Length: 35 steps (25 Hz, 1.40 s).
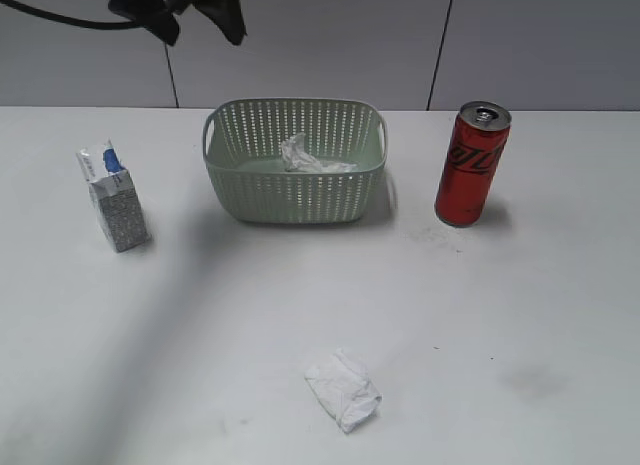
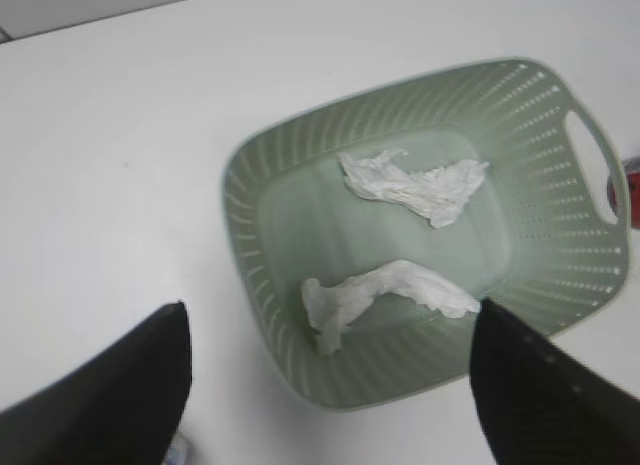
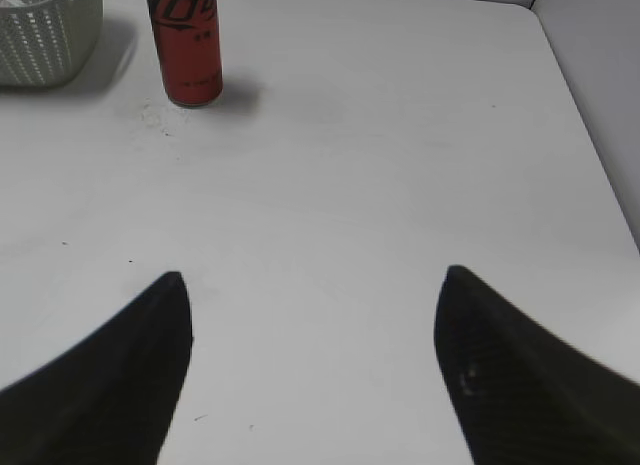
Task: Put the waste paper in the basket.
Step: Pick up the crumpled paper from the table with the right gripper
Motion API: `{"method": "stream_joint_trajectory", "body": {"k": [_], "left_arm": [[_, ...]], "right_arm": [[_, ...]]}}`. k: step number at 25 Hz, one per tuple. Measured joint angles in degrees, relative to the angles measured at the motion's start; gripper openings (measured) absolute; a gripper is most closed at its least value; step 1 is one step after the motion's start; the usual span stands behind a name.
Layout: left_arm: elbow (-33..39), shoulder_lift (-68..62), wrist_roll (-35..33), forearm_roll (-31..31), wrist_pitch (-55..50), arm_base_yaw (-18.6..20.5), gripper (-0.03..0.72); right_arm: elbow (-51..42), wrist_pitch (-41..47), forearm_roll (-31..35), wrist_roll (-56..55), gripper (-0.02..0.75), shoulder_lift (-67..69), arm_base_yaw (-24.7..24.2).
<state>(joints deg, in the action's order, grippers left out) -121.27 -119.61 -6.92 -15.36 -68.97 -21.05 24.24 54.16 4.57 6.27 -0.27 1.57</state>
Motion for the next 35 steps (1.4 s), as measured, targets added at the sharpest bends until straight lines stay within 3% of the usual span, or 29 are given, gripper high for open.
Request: {"method": "stream_joint_trajectory", "body": {"k": [7, 12, 20, 35], "left_arm": [[6.07, 8.49, -0.05, 2.65, -0.61, 6.84, 0.62], [17.12, 19.34, -0.11, 6.47, -0.67, 12.63, 0.614], [34.19, 37.84, -2.66, 7.66, -0.83, 22.96, 0.613], [70.85, 77.34, -2.86, 7.68, 6.7, 23.13, 0.599]], "right_arm": [[0.0, 0.0, 0.0, 0.0, 0.572, 0.0, 0.0], [0.0, 0.0, 0.0, 0.0, 0.572, 0.0, 0.0], [0.0, 0.0, 0.0, 0.0, 0.572, 0.0, 0.0], [0.0, -0.18, 0.0, 0.0, 0.572, 3.71, 0.0]]}}
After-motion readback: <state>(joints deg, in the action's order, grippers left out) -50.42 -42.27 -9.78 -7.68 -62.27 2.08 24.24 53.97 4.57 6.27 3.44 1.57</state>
